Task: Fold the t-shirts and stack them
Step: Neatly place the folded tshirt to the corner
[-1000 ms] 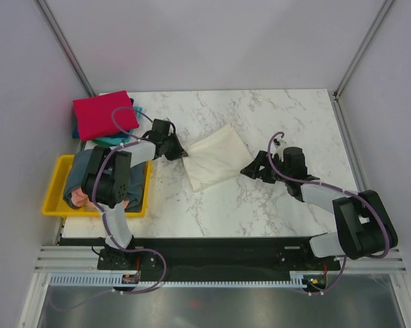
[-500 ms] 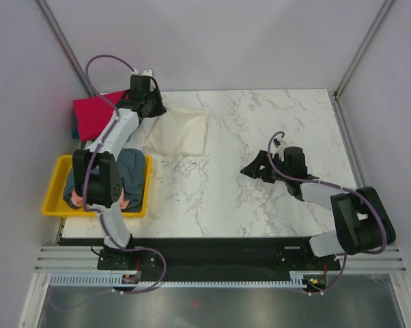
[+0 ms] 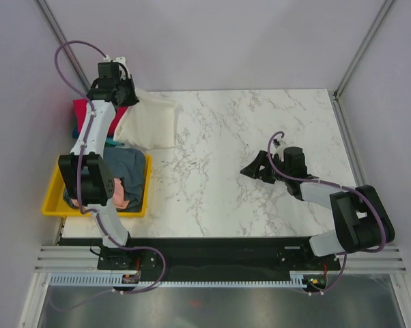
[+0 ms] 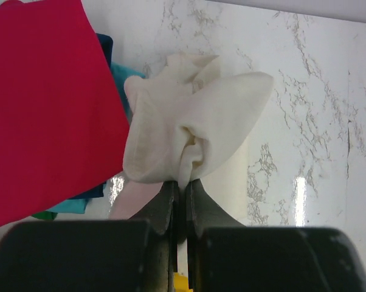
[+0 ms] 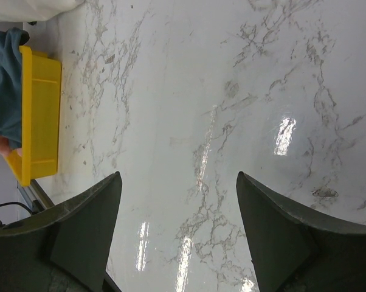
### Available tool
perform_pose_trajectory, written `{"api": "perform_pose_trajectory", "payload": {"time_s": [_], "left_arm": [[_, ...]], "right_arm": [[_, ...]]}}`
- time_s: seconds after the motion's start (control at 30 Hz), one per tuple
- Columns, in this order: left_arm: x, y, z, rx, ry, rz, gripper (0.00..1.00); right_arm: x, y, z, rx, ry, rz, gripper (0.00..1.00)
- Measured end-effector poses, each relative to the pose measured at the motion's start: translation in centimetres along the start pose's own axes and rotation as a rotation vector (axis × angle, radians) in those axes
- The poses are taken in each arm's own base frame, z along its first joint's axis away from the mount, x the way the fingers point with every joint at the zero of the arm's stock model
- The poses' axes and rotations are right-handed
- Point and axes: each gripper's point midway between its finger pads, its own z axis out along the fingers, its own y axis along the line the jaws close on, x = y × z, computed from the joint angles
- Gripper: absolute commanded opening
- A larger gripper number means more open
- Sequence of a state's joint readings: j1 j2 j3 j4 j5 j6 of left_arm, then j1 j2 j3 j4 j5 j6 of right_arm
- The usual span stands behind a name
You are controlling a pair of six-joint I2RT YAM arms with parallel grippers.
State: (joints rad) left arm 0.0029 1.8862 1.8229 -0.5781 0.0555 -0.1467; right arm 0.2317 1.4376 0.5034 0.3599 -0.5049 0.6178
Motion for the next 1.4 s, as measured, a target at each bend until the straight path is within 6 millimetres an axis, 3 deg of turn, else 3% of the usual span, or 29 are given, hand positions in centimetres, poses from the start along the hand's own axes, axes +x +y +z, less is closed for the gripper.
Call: {"api": "perform_pose_trajectory", "payload": {"time_s": [0.2, 0.37, 0.6, 0.77, 0.93, 1.4], "left_arm": [[-2.6, 2.8, -1.3, -0.009, -0.049, -0.008, 0.02], [-3.3, 4.2, -2.0, -0.014, -0.058, -0.017, 0.02], [-3.9, 3.0, -4.4, 0.053, -0.064, 0.001, 0.02], [-7.3, 2.0, -7.6, 0.094, -0.151, 0.028, 0.02], [-9.3, 2.3, -9.9, 0.089, -0.214, 0.037, 0.02], [-9.8, 3.5, -10.8, 0.066, -0.218, 0.024, 0.02]], "right_arm": [[0.2, 0.0, 0.1, -0.007, 0.012, 0.008, 0.83], [0.4, -0.2, 0.1, -0.004, 0.017, 0.018, 0.83], [0.4, -0.2, 0.1, -0.007, 0.018, 0.018, 0.83], [0.3, -0.2, 0.1, -0.008, 0.017, 0.020, 0.82], [0.3, -0.1, 0.1, -0.008, 0.016, 0.025, 0.82], [0.2, -0.1, 0.1, -0.011, 0.013, 0.033, 0.82]]}}
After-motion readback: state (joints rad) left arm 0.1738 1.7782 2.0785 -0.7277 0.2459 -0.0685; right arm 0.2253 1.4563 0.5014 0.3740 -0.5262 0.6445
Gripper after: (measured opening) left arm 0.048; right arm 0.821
